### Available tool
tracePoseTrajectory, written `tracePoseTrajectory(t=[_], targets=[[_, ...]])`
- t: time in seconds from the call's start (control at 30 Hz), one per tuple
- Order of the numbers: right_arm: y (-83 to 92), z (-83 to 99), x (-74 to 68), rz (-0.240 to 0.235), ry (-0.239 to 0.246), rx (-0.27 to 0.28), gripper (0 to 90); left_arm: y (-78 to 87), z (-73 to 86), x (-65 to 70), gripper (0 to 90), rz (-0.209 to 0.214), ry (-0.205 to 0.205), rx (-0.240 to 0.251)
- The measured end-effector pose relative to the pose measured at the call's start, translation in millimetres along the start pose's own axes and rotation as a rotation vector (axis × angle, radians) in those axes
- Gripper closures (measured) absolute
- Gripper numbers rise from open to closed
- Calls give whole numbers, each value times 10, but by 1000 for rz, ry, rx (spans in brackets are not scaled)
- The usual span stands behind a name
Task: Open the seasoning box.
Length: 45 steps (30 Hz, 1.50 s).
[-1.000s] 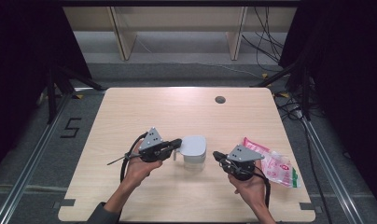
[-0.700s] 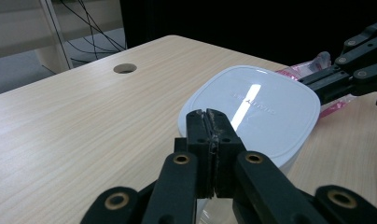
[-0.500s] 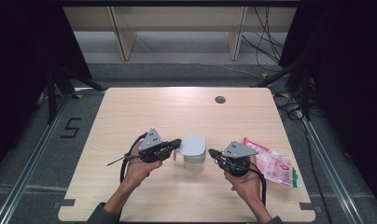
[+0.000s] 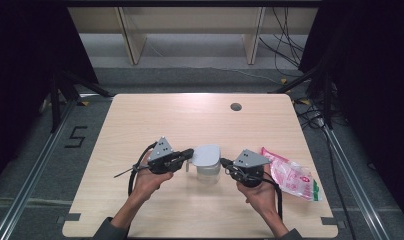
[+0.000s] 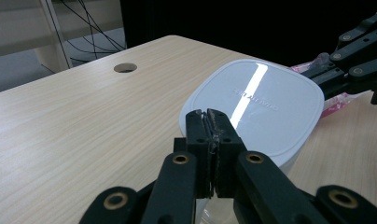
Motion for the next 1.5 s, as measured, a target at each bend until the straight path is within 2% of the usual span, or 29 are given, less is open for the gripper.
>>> tracePoseTrajectory(t=[0.07,0.1,0.2,0.23,0.3,0.33,0.43,0.57,0.63,0.67,0.8,0.83,0.87,0.93,1.03,1.07,1.13,1.37,1.43,1.5], targets=[[0,-4,-4,1,-3,2,900,2,0,-1,872,0,0,0],[-8,-15,-9,-13,11,8,900,1,0,-4,863,2,2,0],[-10,-21,-13,-3,2,12,900,5,-1,-13,860,2,-7,1],[-14,-43,-25,-14,16,13,900,11,3,-14,829,-3,3,-1],[-5,-50,-27,-5,7,11,900,20,-2,-26,791,-8,-1,0],[-18,-71,-36,-12,18,26,900,30,-8,-27,791,-10,9,3],[-28,-104,-59,-20,23,20,900,96,6,-33,657,-16,15,4],[-37,-123,-82,-20,20,22,900,181,30,-33,531,-27,18,3],[-58,-147,-85,-24,28,31,900,258,38,-31,508,-25,14,5],[-70,-168,-106,-29,20,30,900,316,48,-30,452,-30,19,1],[-110,-213,-121,-32,50,40,900,374,69,-15,394,-34,1,-9],[-110,-213,-121,-32,50,40,900,382,84,-3,394,-29,-8,-16],[-111,-221,-139,-26,21,39,900,386,106,10,377,-27,-17,-25],[-134,-274,-152,-33,43,54,900,386,149,35,339,-21,-19,-39],[-159,-325,-184,-34,44,58,900,389,202,46,320,-20,-22,-47],[-166,-333,-203,-41,40,54,900,412,249,47,315,-30,-26,-66],[-199,-363,-231,-49,49,62,900,426,281,59,306,-27,-14,-67],[-258,-438,-308,-69,57,74,900,504,324,67,294,-42,-23,-72],[-300,-469,-350,-79,60,77,900,536,329,76,286,-45,-4,-70],[-336,-483,-388,-85,65,82,900,566,325,115,282,-19,21,-62]])
Point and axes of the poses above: each handheld gripper's, and its own axes: y roughly backward along the jaws, z roughly out of its underside, x roughly to its right, the point moved 9 cm from there along -y, roughly forward along the jaws, and after that the axes turned 11 degrees about x, right-handed, at the moved point
